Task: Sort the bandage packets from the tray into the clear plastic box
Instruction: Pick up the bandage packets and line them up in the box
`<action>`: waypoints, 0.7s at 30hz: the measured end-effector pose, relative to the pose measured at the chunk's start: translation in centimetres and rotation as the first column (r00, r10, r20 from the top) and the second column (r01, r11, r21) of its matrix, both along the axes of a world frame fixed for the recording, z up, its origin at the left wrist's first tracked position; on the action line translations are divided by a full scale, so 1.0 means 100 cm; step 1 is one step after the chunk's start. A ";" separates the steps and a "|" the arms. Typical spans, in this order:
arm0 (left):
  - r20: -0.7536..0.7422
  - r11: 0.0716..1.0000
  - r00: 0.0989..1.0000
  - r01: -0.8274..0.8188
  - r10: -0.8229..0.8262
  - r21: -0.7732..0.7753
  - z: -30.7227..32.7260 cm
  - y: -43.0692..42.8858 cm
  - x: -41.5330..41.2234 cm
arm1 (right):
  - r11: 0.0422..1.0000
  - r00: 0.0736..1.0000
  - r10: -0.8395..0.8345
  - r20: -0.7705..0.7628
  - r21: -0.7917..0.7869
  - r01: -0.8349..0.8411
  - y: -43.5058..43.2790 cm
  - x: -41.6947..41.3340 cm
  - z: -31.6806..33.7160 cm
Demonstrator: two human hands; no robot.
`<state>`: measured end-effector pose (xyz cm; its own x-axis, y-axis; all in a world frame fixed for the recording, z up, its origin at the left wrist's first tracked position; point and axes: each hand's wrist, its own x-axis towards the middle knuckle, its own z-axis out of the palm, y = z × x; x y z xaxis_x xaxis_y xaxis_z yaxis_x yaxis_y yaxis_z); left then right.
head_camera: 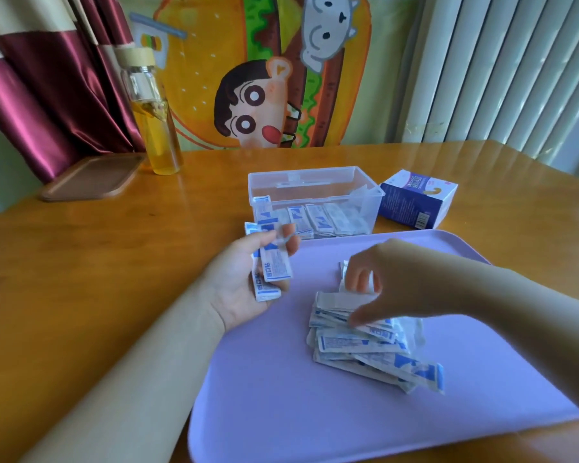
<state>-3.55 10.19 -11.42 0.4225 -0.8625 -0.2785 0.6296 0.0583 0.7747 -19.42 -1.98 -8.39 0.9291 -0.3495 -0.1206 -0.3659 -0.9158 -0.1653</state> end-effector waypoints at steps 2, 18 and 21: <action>-0.023 1.000 1.000 0.015 -0.015 0.001 0.001 0.002 0.000 | 1.000 0.999 -0.028 -0.016 -0.005 0.028 -0.001 -0.003 -0.003; -0.049 0.993 0.993 -0.100 0.103 0.057 -0.006 -0.002 0.000 | 0.905 0.853 -0.367 0.372 0.355 0.235 -0.018 0.002 -0.006; 0.079 0.992 0.992 -0.103 0.098 0.067 -0.007 -0.004 -0.004 | 0.801 0.735 -0.489 0.469 0.575 0.167 -0.008 0.010 -0.007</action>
<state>-3.91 9.83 -12.13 0.5280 -0.7940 -0.3013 0.5629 0.0615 0.8243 -18.42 -2.77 -9.09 0.7044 -0.6930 0.1538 -0.3131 -0.4977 -0.8089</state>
